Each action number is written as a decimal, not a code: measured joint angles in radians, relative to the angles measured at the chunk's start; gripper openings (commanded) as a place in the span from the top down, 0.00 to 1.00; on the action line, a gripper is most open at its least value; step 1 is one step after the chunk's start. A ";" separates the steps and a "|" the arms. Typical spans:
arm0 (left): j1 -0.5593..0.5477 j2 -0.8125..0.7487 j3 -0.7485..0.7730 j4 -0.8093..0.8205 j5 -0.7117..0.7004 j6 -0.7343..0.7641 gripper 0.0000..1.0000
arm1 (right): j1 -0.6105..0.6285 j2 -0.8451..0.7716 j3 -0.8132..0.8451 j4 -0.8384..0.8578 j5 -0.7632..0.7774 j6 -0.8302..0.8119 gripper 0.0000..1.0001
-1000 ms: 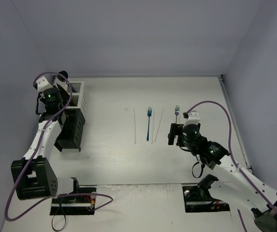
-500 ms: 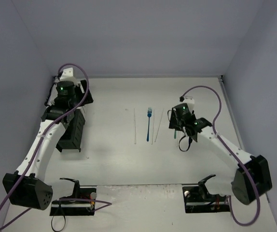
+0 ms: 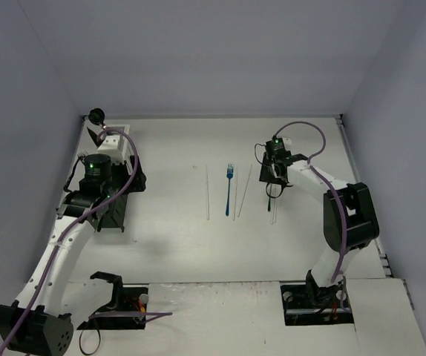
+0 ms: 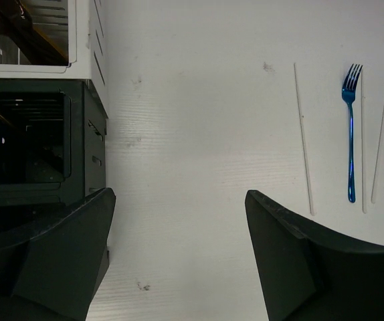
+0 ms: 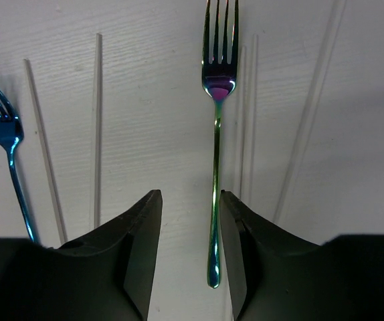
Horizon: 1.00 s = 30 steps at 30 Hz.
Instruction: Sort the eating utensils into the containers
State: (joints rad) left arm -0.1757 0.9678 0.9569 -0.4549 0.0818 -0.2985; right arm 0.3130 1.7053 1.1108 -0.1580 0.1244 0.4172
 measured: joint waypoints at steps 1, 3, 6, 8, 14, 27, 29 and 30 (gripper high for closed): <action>0.000 -0.005 0.000 0.000 0.000 0.002 0.24 | -0.001 0.020 0.003 0.003 -0.005 0.000 0.65; 0.000 -0.013 0.000 0.000 0.000 0.004 0.24 | -0.004 0.056 0.006 0.008 -0.012 0.002 0.66; 0.000 -0.014 0.000 -0.001 0.000 0.006 0.24 | -0.006 0.088 0.006 0.009 -0.014 0.002 0.66; 0.000 -0.014 -0.001 -0.001 0.000 0.007 0.24 | -0.006 0.094 0.006 0.011 -0.013 0.003 0.66; 0.000 -0.014 -0.002 -0.001 0.008 0.007 0.24 | -0.006 0.095 0.006 0.026 -0.010 0.004 0.67; 0.000 -0.015 -0.003 -0.001 0.009 0.007 0.24 | -0.007 0.149 0.012 0.059 0.001 0.009 0.68; 0.000 -0.015 -0.003 -0.001 0.010 0.007 0.24 | -0.007 0.149 0.012 0.059 0.002 0.009 0.71; 0.000 -0.015 -0.003 -0.001 0.011 0.007 0.24 | -0.007 0.150 0.012 0.059 0.002 0.009 0.74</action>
State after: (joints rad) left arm -0.1757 0.9531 0.9540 -0.4561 0.0931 -0.2916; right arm 0.3061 1.8550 1.1233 -0.0994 0.1267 0.4257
